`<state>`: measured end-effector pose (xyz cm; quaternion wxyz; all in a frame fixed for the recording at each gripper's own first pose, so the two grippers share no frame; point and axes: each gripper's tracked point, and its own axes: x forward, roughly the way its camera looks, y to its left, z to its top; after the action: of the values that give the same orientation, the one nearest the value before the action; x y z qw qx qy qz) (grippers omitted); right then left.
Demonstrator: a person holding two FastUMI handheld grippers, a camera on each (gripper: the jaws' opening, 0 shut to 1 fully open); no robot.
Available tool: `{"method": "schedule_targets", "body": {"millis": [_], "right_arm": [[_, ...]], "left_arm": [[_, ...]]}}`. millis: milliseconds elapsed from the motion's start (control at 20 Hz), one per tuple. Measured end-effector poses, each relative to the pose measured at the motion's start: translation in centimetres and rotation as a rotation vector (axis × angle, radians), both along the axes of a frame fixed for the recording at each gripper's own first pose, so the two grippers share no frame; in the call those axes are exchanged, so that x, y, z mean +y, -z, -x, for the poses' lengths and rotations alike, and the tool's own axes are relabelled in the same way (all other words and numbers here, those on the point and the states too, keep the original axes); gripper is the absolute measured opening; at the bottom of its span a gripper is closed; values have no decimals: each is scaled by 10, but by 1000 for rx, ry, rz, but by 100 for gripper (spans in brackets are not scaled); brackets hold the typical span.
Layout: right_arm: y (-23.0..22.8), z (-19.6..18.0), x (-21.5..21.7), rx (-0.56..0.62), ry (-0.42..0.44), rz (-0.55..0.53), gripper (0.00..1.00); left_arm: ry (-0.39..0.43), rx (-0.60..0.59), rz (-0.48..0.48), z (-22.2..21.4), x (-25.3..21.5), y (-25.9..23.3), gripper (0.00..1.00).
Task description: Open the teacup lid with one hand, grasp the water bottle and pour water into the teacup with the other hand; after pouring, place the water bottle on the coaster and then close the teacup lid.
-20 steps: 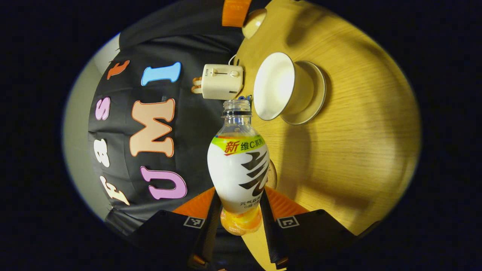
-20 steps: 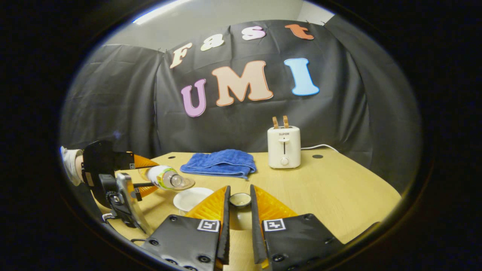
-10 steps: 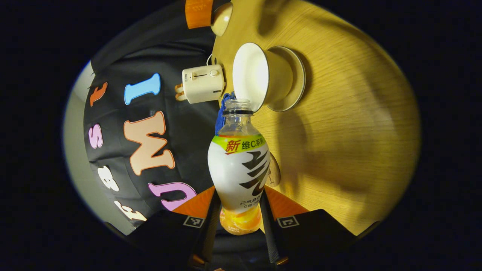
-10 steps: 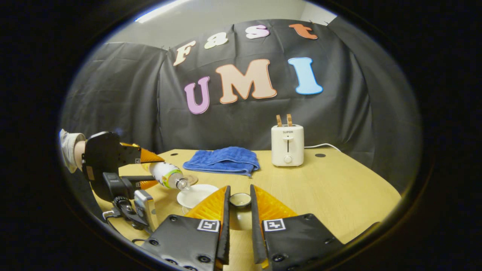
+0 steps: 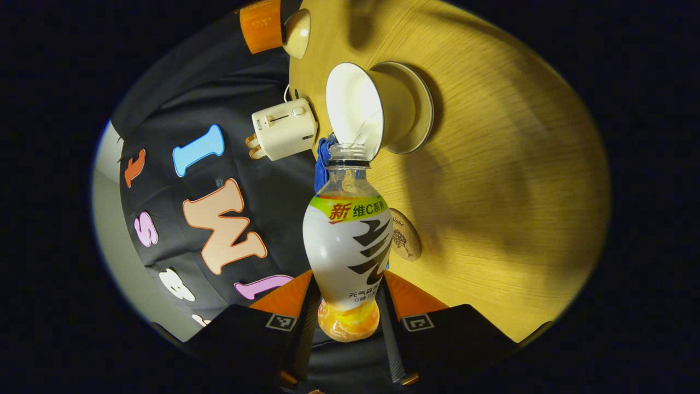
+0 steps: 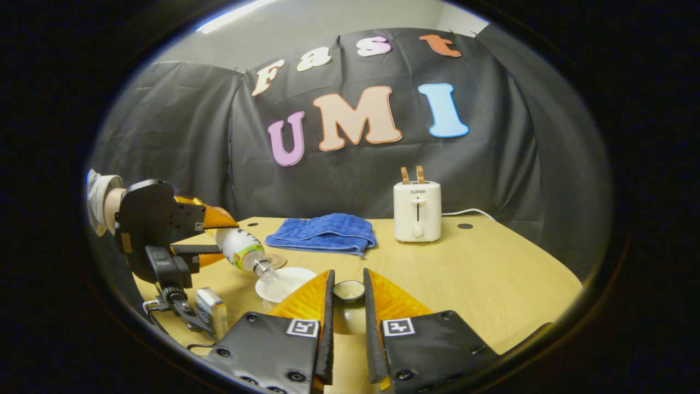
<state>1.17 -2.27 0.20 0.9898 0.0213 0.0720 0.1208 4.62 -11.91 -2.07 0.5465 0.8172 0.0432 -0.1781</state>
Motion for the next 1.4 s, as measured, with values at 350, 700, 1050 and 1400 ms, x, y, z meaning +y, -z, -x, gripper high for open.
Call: {"method": "schedule_targets", "body": {"millis": [350,700,1050,1400], "right_arm": [[5,-3,-2,9,-1,2,27],[12,-6,-9,21,9,-10,28],[12,-10,-13,22,12,-21,27],[10,-10,-16,17,20,-25,27]], "left_arm": [[29,-22,-98,-3,-10,-12,55],[61,-51,-172,-10,-20,-29,54],[80,-84,-228,-11,-26,-49,55],[96,-106,-249,-11,-31,-62,55]]}}
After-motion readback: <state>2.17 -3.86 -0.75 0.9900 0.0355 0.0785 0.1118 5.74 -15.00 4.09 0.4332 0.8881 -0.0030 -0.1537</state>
